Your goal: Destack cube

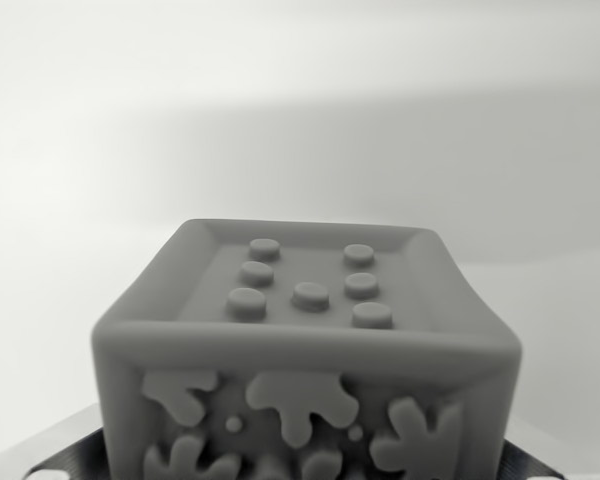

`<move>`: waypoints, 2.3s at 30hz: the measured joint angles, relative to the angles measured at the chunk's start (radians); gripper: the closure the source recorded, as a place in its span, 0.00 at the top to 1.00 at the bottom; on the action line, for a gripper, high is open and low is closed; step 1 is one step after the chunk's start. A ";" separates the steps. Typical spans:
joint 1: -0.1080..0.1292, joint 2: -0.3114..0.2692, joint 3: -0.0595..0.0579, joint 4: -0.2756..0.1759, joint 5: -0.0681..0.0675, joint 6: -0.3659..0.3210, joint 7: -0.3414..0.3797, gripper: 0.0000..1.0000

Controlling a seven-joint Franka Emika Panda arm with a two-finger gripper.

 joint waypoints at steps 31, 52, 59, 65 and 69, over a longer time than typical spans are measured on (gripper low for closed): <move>-0.001 0.141 0.007 0.157 -0.007 -0.011 -0.252 0.00; -0.001 0.250 0.007 0.191 -0.007 0.056 -0.262 0.00; -0.001 0.266 0.007 0.197 -0.007 0.066 -0.262 0.00; -0.001 0.266 0.007 0.198 -0.007 0.067 -0.263 1.00; -0.001 0.266 0.007 0.198 -0.007 0.067 -0.263 1.00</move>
